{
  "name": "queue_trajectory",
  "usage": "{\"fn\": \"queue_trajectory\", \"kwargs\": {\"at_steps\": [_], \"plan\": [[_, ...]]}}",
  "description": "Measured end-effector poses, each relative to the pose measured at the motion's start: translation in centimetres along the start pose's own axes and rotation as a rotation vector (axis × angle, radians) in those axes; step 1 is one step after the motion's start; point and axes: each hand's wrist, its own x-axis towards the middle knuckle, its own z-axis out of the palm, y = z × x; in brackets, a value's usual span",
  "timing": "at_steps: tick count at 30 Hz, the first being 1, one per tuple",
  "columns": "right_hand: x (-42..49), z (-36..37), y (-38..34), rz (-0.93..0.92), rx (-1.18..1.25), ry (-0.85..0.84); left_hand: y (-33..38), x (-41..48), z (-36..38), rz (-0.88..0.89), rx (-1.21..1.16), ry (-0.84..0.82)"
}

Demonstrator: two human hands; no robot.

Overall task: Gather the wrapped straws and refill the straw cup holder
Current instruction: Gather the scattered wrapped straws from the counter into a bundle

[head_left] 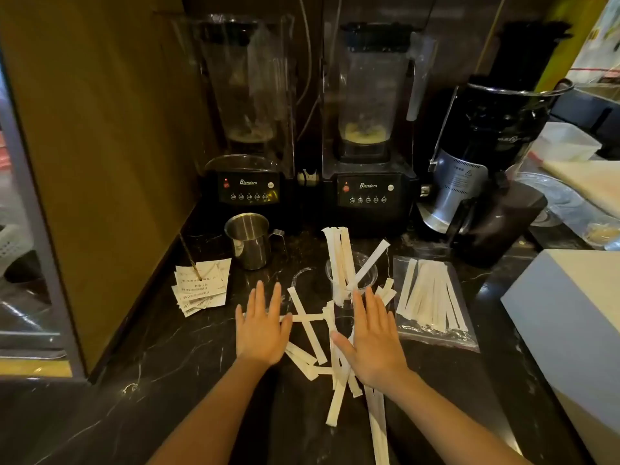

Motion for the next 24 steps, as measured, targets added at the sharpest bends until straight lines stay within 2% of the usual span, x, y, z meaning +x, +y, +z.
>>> {"fn": "queue_trajectory", "kwargs": {"at_steps": [5, 10, 18, 24], "plan": [[0.0, 0.3, -2.0, 0.016, 0.122, -0.043, -1.4, -0.1, -1.1, -0.178, -0.055, 0.044], [1.4, 0.8, -3.6, 0.094, 0.156, -0.136, -2.2, -0.7, -1.8, -0.245, -0.012, -0.019], [3.4, 1.4, -4.4, 0.236, 0.146, -0.225, -3.4, 0.6, -2.7, 0.164, 0.203, -0.156], [4.1, 2.3, -5.6, 0.254, 0.099, -0.243, -2.5, 3.0, -3.5, 0.405, 0.497, -0.221]]}}
